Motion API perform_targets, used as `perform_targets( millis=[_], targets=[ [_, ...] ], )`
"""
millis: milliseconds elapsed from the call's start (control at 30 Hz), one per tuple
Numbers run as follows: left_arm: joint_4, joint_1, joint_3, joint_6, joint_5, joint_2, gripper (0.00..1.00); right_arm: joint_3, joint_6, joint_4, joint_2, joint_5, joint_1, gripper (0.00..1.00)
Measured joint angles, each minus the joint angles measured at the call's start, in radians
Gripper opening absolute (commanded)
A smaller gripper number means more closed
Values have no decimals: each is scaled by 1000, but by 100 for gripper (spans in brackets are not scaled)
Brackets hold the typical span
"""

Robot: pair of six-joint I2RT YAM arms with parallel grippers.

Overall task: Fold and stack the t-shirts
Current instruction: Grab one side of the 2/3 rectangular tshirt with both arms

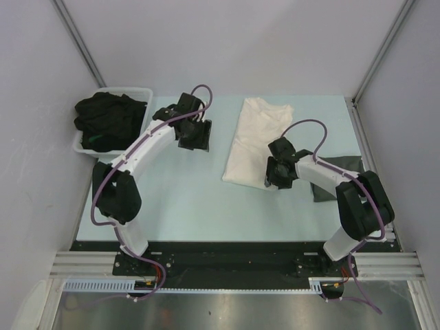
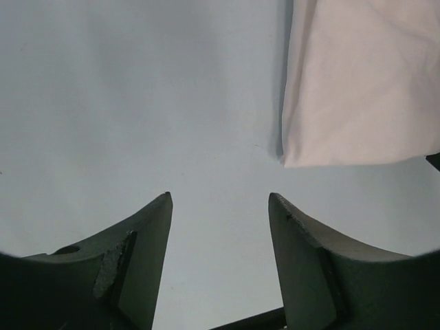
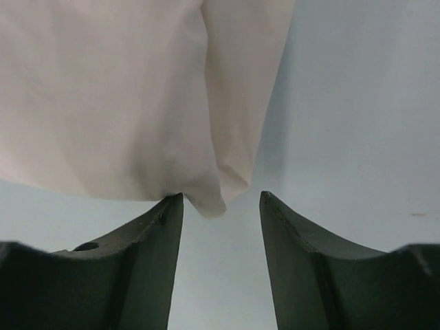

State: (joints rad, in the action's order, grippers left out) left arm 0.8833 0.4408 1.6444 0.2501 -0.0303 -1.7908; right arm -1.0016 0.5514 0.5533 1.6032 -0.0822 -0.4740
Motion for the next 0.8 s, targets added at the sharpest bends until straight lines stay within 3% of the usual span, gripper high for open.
perform_targets(
  millis=[267,467,800],
  targets=[
    [17,2,-89,-3,1,79,64,7,-13,-41,54,-5,0,52],
    [17,4,-139,-7,1,122,64,8,-19,-64,75,-7,0,43],
    [4,29,-197,4,-6,136,64,13,-39,-88,76,1,0,0]
  ],
)
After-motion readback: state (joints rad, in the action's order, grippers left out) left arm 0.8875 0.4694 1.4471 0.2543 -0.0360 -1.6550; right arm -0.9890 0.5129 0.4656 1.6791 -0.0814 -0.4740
